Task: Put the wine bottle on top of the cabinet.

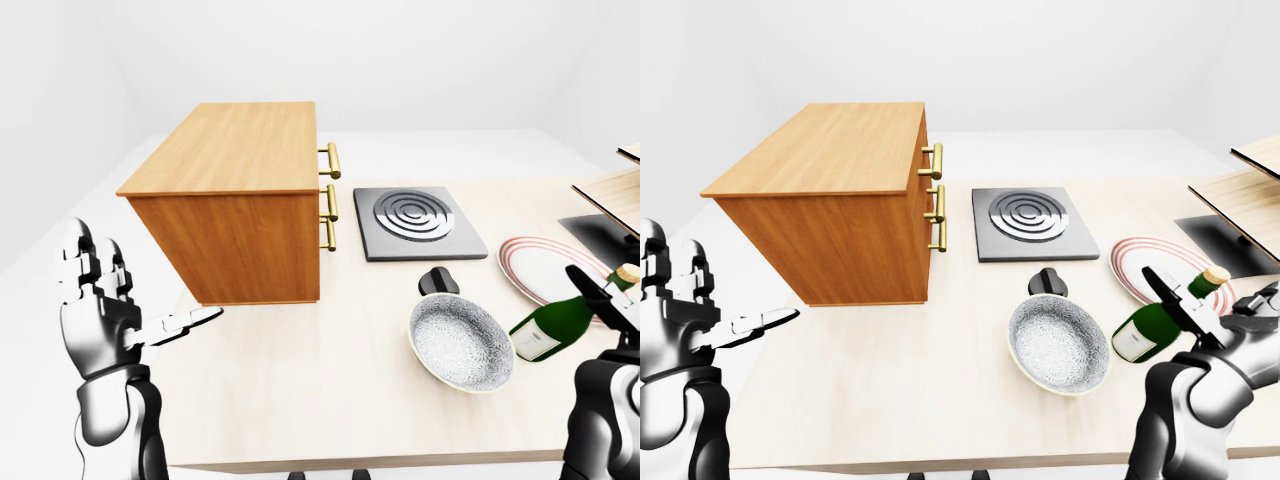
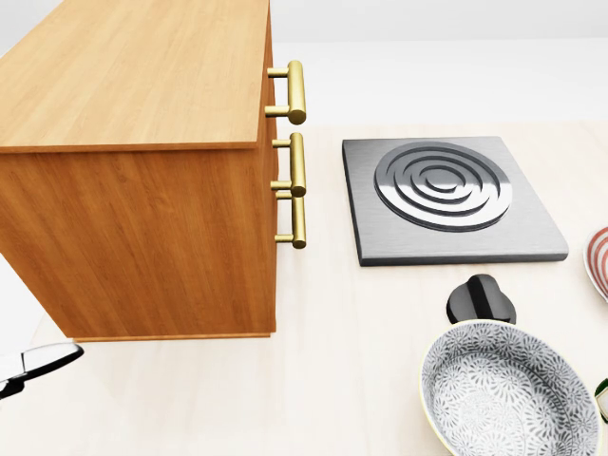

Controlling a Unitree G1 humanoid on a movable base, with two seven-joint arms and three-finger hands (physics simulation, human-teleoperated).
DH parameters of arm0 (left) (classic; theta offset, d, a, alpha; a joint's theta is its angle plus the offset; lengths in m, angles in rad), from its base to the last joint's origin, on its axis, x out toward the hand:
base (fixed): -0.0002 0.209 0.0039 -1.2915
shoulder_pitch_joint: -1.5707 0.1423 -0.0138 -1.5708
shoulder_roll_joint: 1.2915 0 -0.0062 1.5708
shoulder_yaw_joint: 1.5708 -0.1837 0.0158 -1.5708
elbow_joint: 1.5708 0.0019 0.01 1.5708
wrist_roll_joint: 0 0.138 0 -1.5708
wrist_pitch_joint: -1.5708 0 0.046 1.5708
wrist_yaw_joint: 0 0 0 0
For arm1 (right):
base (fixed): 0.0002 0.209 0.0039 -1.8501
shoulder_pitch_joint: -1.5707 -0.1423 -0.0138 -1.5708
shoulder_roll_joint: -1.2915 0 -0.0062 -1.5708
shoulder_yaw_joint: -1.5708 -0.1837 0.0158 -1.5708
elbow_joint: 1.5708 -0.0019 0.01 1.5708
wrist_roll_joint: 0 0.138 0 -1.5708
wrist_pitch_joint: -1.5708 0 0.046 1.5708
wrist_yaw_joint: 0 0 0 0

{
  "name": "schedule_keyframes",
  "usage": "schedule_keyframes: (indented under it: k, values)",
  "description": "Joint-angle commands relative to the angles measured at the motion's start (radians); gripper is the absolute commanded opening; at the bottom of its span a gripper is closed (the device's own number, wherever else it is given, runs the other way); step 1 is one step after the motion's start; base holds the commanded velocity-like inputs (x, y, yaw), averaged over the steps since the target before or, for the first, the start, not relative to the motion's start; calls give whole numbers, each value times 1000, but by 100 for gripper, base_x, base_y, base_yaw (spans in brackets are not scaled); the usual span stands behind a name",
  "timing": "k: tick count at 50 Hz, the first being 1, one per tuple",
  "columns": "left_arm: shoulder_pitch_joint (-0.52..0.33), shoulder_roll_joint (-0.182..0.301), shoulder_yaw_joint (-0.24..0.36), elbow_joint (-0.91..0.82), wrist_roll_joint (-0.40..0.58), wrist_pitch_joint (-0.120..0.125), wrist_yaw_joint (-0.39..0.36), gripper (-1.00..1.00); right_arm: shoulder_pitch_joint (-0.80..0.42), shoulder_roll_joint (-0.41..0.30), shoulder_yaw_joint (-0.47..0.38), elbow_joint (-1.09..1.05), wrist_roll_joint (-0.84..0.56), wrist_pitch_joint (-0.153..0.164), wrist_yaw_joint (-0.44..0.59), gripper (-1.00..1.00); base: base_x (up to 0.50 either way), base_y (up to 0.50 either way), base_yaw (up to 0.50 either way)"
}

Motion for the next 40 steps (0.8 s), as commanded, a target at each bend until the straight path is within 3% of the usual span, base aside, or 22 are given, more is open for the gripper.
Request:
schedule_keyframes:
  k: [1,13,28,40]
  values:
    - [1,1,6,-1,-3,0,-1,100,11,-8,-25,36,-3,0,0,100,0,0,0]
    - [0,1,6,0,0,0,-1,100,22,-11,-38,130,-1,0,0,100,0,0,0]
    - [2,0,6,5,3,0,-2,100,12,-31,12,312,-5,0,0,100,0,0,0]
    - [2,0,3,15,6,0,-2,100,10,-41,22,333,-7,0,0,100,0,0,0]
